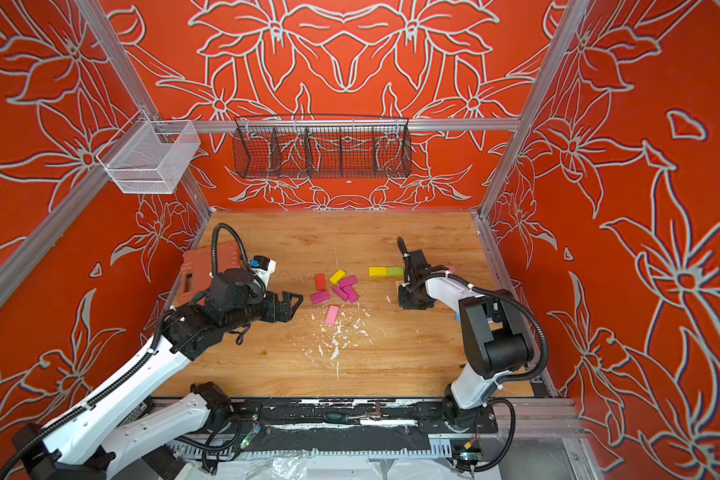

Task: Assemble the number 7 with building blocks
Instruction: Assemble the building block at the center of the board.

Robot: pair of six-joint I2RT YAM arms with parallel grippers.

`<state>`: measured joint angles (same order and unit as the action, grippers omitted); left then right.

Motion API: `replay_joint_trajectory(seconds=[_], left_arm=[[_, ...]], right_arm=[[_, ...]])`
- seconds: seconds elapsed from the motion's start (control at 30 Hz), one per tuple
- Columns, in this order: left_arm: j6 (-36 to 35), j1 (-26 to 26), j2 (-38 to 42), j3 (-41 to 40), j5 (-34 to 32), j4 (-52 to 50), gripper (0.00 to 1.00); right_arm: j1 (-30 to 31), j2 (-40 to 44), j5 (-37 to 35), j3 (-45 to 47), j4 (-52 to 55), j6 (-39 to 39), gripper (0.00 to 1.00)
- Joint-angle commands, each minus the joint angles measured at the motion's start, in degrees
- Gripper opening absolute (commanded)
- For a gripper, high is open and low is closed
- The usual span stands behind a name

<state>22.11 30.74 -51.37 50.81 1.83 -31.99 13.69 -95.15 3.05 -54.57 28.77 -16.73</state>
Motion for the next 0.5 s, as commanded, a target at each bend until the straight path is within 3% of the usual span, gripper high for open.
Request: replay_joint_trajectory(seconds=[0.0,0.47], left_arm=[[-0.13,-0.24,0.74,-0.31,0.02,0.39,0.97],[-0.38,-0.24,0.31,-0.04,-0.57,0.13,0.97]], right_arm=[[-0.75,-1.85,0.75,-0.45,-1.72,-1.02,0.29],[-1.83,-5.89,1.56,-3.66,-2.76,-0.81,0.29]])
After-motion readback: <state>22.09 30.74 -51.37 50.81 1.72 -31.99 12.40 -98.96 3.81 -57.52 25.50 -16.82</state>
